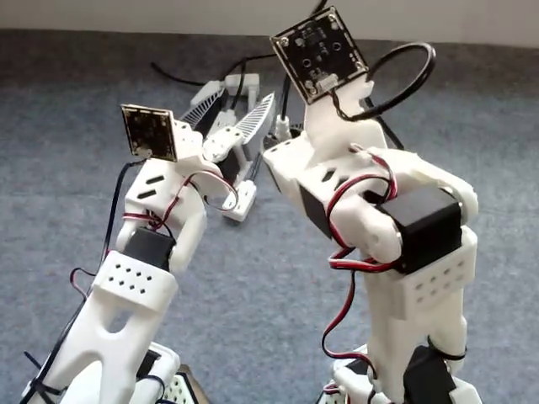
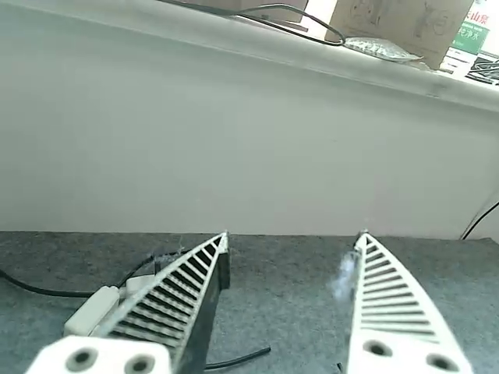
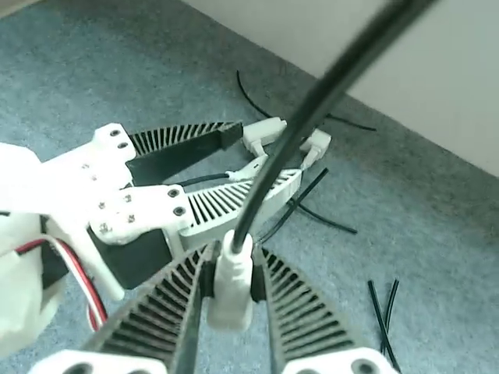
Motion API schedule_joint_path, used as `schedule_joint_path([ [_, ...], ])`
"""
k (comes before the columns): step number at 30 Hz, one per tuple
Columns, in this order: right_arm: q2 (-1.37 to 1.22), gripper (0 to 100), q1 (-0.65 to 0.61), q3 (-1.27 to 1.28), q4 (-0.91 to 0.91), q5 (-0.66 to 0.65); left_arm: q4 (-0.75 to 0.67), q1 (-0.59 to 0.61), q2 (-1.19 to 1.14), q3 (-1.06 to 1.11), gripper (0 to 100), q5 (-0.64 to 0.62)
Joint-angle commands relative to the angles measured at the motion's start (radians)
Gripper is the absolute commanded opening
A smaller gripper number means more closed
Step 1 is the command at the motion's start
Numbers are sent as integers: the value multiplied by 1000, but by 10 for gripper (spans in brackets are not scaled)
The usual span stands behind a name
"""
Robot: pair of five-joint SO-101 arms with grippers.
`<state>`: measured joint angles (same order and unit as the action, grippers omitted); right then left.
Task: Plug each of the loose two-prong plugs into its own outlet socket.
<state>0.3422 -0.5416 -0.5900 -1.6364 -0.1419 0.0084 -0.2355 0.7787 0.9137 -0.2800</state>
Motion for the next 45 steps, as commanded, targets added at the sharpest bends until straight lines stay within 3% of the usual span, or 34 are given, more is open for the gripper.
schedule_joint_path([
  [1, -21, 6, -4, -4, 130, -12, -18, -1, 12, -38, 252, -5],
  [8, -153, 6, -10, -2, 349, -12, -15, -22, 12, -35, 252, -2],
  [16, -272, 6, -27, -1, 437, -14, 11, -30, 12, -36, 252, -2],
  [29, -265, 6, 31, -35, 64, -12, 9, 12, 4, -39, 252, -3],
  [45, -25, 6, 30, -67, -18, -11, 12, 7, 4, -39, 252, -3],
])
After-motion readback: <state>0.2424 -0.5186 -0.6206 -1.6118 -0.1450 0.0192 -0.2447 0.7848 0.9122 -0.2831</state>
